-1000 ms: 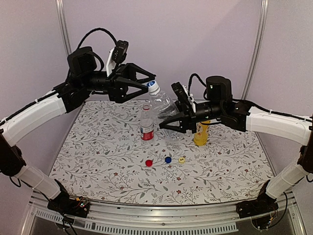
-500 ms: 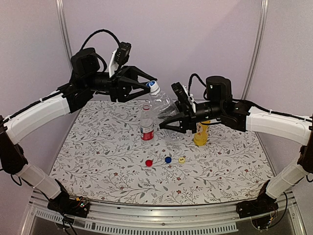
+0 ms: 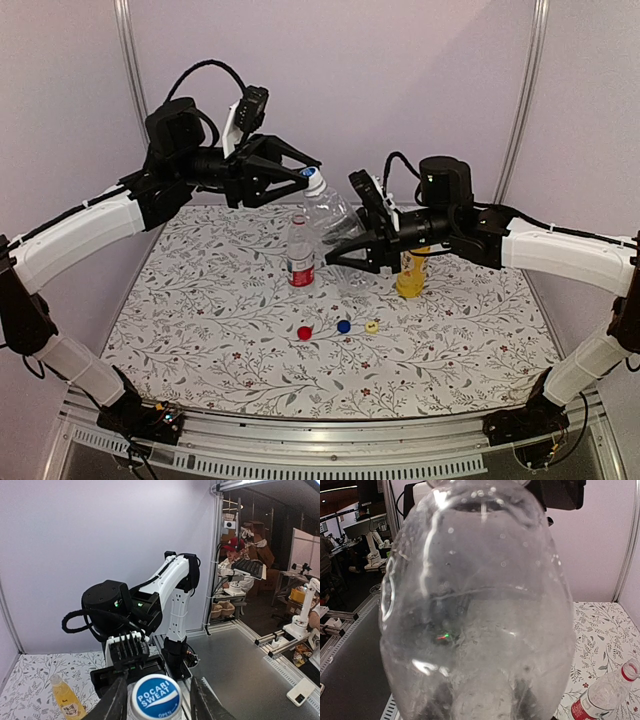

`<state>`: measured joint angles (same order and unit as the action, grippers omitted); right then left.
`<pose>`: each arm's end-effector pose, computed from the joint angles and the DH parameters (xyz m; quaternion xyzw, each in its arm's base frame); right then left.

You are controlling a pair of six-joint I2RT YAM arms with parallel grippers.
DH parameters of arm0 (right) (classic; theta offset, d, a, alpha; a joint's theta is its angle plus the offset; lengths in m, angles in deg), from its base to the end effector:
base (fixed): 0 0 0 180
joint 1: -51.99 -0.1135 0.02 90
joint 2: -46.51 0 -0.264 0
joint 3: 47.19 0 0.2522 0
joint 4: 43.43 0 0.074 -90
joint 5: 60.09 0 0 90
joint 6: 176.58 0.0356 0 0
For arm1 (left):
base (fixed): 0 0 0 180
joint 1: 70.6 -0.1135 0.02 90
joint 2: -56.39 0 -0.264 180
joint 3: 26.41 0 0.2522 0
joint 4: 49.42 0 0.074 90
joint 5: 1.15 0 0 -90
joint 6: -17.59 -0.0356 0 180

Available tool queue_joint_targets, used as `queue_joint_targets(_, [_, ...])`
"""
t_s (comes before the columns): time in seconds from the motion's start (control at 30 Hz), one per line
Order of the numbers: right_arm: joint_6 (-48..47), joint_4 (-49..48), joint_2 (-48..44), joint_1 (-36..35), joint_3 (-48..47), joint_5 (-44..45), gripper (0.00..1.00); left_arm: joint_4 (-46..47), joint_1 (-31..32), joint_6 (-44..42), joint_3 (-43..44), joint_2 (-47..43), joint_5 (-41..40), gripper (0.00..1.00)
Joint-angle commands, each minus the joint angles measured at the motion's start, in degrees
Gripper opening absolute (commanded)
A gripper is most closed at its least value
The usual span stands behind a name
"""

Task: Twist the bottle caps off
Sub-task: Unscrew the bottle cap from the plastic bottle.

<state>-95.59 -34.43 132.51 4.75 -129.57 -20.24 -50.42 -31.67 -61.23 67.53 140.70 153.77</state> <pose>0.2160 0.2739 0.3398 -0.5669 0.4986 0.4980 0.4267 0.2369 -0.2328 0.4318 0.5270 0.4364 -0.5879 0.4315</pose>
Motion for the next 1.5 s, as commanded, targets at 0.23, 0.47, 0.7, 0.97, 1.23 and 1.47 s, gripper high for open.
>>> queue_joint_targets(0.23, [-0.4,0.3,0.1,-0.2,-1.3,1.8,0.38,0.4,0.3,0.3,-0.9,0.5,-1.3,0.3])
queue_joint_targets(0.47, [0.3,1.7,-0.5,-0.2,-2.2,18.2,0.37,-5.8,2.4,2.5,-0.5,-2.8,-22.5,0.05])
queue_joint_targets(0.7, [1.2,1.2,-0.9,-0.2,-2.5,30.5,0.37,-15.2,11.9,9.8,2.4,-4.2,-56.9,0.07])
queue_joint_targets(0.97, [1.1,0.5,-1.5,-0.2,-1.8,30.2,0.37,-17.9,15.3,10.6,5.9,-0.7,-63.9,0.26])
queue_joint_targets(1.23, [0.8,-0.2,-2.4,-0.2,-0.6,29.4,0.37,-18.3,15.0,8.6,6.8,-1.0,-63.8,0.45])
queue_joint_targets(1.47, [0.9,-0.3,-2.4,-0.2,-0.6,27.3,0.37,-18.2,12.7,7.0,6.1,-3.2,-60.1,0.7])
